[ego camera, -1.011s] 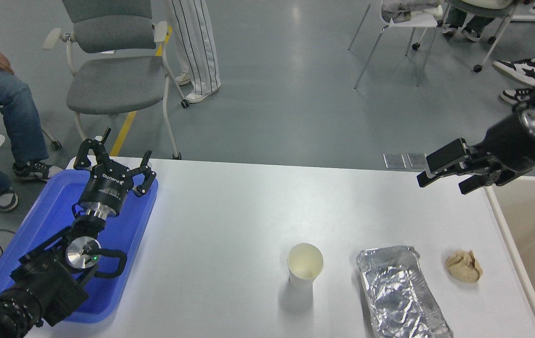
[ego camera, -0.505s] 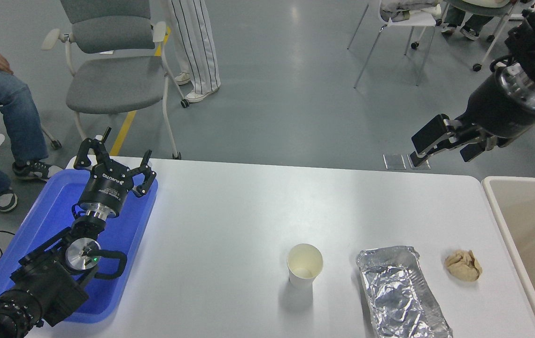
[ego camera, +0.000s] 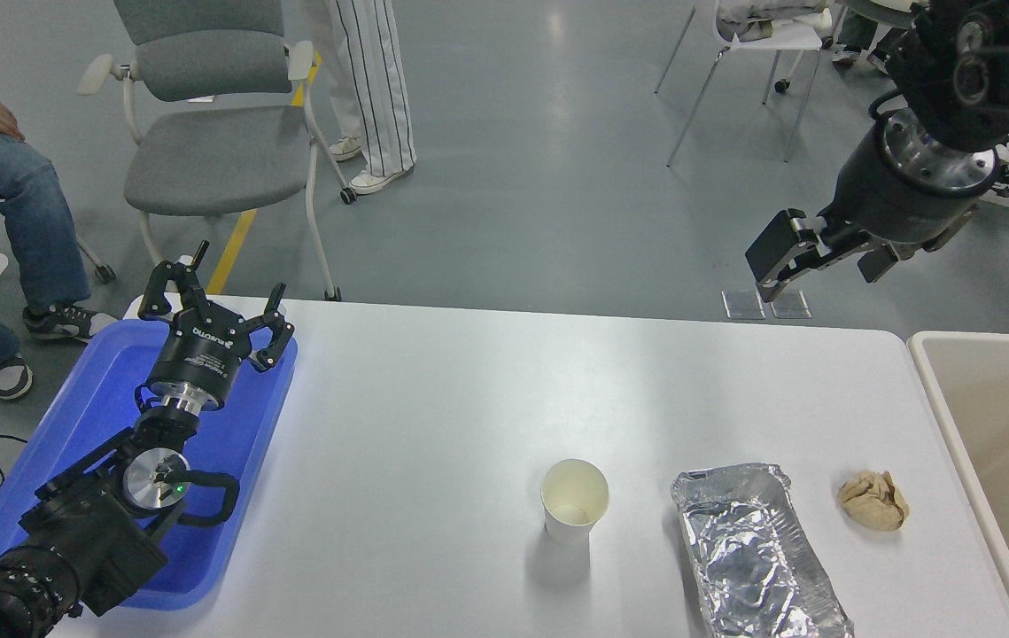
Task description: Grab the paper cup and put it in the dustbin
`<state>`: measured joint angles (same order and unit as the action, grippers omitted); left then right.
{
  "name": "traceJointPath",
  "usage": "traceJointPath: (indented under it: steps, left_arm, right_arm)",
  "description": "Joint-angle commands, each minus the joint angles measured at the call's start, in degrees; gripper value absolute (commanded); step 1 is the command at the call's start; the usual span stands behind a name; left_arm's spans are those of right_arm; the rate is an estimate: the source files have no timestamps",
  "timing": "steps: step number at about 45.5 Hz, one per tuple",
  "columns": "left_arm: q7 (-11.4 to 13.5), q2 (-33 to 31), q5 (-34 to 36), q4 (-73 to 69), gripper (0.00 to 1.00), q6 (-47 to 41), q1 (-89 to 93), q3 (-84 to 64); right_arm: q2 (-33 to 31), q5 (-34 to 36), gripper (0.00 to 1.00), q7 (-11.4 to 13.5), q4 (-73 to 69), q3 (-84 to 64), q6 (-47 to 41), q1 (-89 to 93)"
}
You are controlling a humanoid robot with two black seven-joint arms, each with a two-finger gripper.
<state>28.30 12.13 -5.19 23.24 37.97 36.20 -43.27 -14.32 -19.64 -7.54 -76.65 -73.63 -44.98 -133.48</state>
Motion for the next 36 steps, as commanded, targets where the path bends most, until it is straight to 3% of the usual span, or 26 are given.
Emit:
traceJointPath:
  steps: [1,23,36]
  left_arm:
    - [0.00,-0.01,0.00,0.05,1.00,0.00,0.01,0.03]
    - [0.00,-0.01,0.00,0.05,1.00,0.00,-0.07,-0.06]
    - [0.00,-0.01,0.09,0.05,1.00,0.00,-0.07,0.03]
  right_arm:
    - [0.26,0.74,1.00,0.86,-2.01,-0.55,-0.02,-0.64]
    - [0.70,7.24,1.00,0.33,-1.30,5.68,-0.02,4.98]
    - [4.65,7.24,1.00,0.77,-1.30,9.20,-0.02,10.70]
